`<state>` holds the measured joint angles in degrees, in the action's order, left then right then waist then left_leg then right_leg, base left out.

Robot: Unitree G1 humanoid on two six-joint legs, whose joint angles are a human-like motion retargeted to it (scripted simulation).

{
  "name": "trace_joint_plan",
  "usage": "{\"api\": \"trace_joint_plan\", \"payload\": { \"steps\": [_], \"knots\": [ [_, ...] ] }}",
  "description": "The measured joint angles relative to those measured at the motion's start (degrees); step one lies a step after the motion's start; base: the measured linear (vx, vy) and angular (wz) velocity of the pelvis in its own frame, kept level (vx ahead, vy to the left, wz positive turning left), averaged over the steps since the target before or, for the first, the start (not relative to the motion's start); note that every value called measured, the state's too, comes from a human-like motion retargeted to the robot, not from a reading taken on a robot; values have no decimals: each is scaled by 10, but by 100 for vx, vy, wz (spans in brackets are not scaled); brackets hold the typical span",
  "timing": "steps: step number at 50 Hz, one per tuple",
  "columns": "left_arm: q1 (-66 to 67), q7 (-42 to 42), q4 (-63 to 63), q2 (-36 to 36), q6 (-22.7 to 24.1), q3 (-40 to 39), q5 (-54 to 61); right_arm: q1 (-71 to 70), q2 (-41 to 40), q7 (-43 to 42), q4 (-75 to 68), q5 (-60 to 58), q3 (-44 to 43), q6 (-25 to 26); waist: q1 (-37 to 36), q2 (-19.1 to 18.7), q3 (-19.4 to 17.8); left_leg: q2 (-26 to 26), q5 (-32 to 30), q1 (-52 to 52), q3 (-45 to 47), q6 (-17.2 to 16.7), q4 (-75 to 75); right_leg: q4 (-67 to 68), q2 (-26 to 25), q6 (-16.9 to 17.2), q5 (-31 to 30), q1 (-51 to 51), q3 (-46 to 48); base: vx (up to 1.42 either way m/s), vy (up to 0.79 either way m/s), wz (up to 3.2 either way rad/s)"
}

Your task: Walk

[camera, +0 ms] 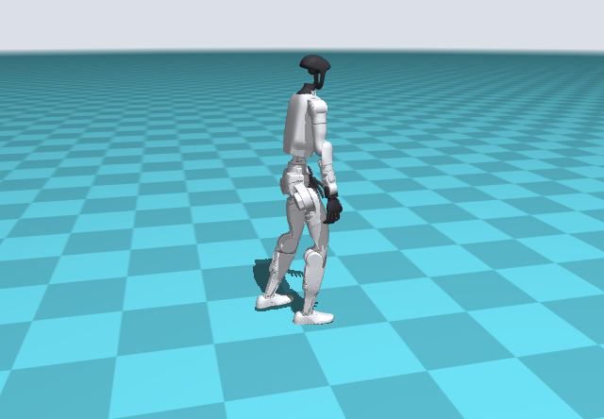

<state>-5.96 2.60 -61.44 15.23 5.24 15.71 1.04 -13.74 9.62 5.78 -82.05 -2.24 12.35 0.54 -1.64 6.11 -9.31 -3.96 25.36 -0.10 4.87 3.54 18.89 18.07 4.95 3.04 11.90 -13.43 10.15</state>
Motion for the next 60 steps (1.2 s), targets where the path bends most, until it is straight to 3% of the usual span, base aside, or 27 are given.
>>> {"api": "trace_joint_plan", "payload": {
  "steps": [2, 5, 8, 12, 17, 21, 25, 28, 33, 38, 45, 52, 60],
  "knots": [
    [4, -2, 5, -1, -1, -6, 0, -12, -2, -3, 2, -8, 4, 2, -13, -4, -4, 24, -1, -43, 14, -6, 125, -12, -12, -12, 8, 21, 2, 23, -17, 2],
    [6, 0, 7, -2, -9, -10, 2, -41, -3, -9, 11, -20, 13, 7, -36, -3, -12, 71, -21, -112, 53, 12, 300, -26, -24, -25, 19, 48, 2, 23, -15, -2],
    [14, 5, -2, -6, -15, -10, 0, -74, -7, -18, 24, -26, 23, 7, -63, 2, -18, 86, -11, -170, 70, 34, 356, -37, -29, -27, 27, 68, -5, 25, -10, -19],
    [36, 20, -25, -13, -16, -12, -4, -110, -11, -26, 52, -17, 33, -1, -86, 6, -16, 74, -19, -210, 93, 35, 255, -48, -28, -22, 40, 82, -13, 29, -3, -18],
    [66, 35, -55, -30, -12, -10, -18, -122, -11, -29, 94, 0, 42, -19, -88, 4, -2, 32, -106, -197, 122, 5, -3, -42, -25, -14, 66, 98, -10, 34, 6, 2],
    [78, 38, -71, -37, -13, -11, -25, -97, -11, -30, 110, 5, 45, -27, -78, 3, 14, 13, -147, -165, 137, 0, -94, -5, -23, -16, 102, 105, -10, 36, 9, 12],
    [61, 34, -80, -33, -16, -14, -20, -65, -12, -24, 93, 5, 36, -25, -66, 18, 16, -12, -145, -122, 135, 19, -120, 100, 1, -6, 127, 94, -16, 35, 7, 20],
    [40, 28, -70, -23, -16, -14, -11, -37, -8, -11, 65, 9, 27, -18, -54, 26, 15, -32, -141, -86, 125, 28, -145, 235, 37, 6, 88, 59, 3, 32, 4, 29],
    [-1, 13, -26, -1, -9, -13, 8, 9, 2, 12, 23, 8, 9, -10, -25, 23, 3, -48, -140, -31, 88, 30, -181, 372, 79, -13, 80, -2, 21, 29, 3, 58],
    [-34, 2, 29, 12, 5, -15, 19, 48, 6, 26, 10, -3, -1, -7, 10, 13, -7, -48, -126, -4, 36, 24, -178, 255, 63, -20, 102, -27, 8, 26, 1, 93],
    [-40, 11, 60, 11, 15, 10, -5, 58, 8, 21, 42, -16, 11, -5, 23, -5, -17, -48, -93, 8, -34, 27, -141, 56, 9, 12, 37, -8, -80, 21, -2, 85],
    [-5, 16, 21, 14, 6, 22, -30, 16, 10, 1, 87, -24, 29, -11, -2, -9, -24, -56, -69, 23, -81, 34, -113, 65, 4, 12, 35, 17, -113, 15, -9, 50],
    [41, 22, -25, 22, -4, -20, -23, -37, 0, -17, 105, -5, 31, -21, -45, -9, -25, -49, -44, 11, -117, 28, -65, 35, -3, 1, 58, 53, -89, 10, -15, 32]
  ]
}}
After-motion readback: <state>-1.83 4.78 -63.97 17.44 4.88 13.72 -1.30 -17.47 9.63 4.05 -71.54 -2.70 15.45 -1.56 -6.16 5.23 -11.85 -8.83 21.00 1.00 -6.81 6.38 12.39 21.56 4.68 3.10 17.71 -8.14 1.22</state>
